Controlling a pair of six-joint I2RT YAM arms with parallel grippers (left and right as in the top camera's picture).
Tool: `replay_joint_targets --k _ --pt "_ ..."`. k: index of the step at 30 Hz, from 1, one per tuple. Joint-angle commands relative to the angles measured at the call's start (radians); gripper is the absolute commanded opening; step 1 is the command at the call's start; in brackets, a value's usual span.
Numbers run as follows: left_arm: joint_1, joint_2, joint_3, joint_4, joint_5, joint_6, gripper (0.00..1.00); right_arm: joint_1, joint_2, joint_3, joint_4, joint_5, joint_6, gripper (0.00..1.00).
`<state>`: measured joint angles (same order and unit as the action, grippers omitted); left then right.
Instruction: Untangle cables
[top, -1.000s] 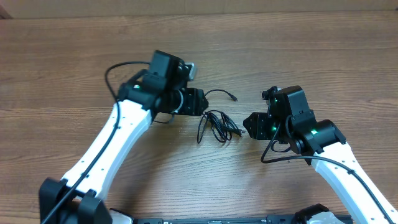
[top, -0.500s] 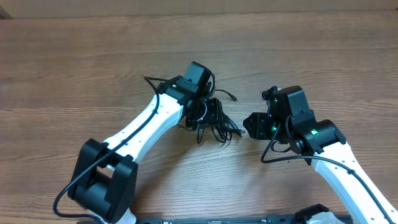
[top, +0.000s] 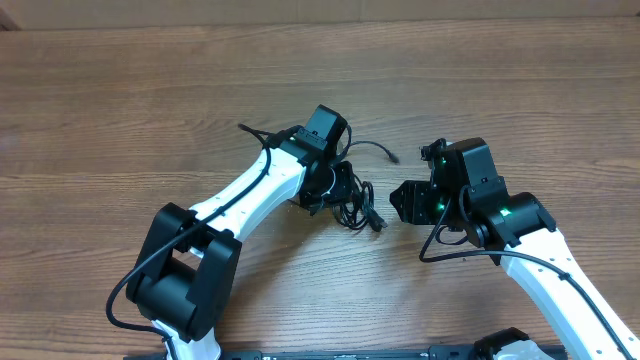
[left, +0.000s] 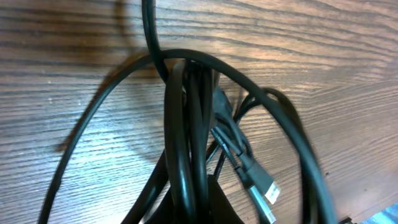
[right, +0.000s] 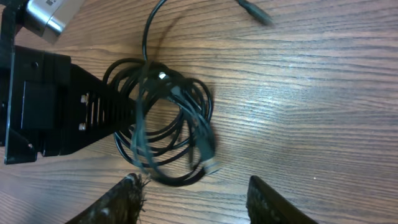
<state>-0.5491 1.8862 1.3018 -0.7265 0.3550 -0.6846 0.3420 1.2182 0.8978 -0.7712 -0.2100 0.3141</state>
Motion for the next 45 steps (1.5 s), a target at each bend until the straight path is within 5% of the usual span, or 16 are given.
replay_joint_targets --k 1,5,14,23,32,41,45 --pt "0.016 -0.002 0.056 0.002 0.047 0.075 0.04 0.005 -0.01 0.024 0.002 -0.016 -0.003 0.56" --pt "0.017 -0.047 0.146 -0.031 0.143 0.181 0.04 0.005 -0.01 0.024 0.006 -0.037 -0.003 0.6" --pt "-0.005 -0.162 0.237 -0.075 0.146 0.191 0.04 0.005 -0.01 0.024 0.069 -0.158 -0.003 0.59" --pt "-0.015 -0.18 0.237 -0.167 0.172 0.237 0.04 0.005 -0.01 0.024 0.135 0.048 0.016 0.04" --pt "0.158 -0.28 0.239 -0.333 0.016 0.346 0.04 0.005 -0.01 0.024 -0.069 0.632 0.352 0.04" --pt "0.424 -0.424 0.239 -0.343 -0.023 0.36 0.04 0.005 -0.01 0.025 -0.066 0.688 0.352 0.11" --pt "0.504 -0.45 0.239 -0.342 -0.023 0.359 0.04 0.005 -0.01 0.025 -0.06 0.688 0.352 0.27"
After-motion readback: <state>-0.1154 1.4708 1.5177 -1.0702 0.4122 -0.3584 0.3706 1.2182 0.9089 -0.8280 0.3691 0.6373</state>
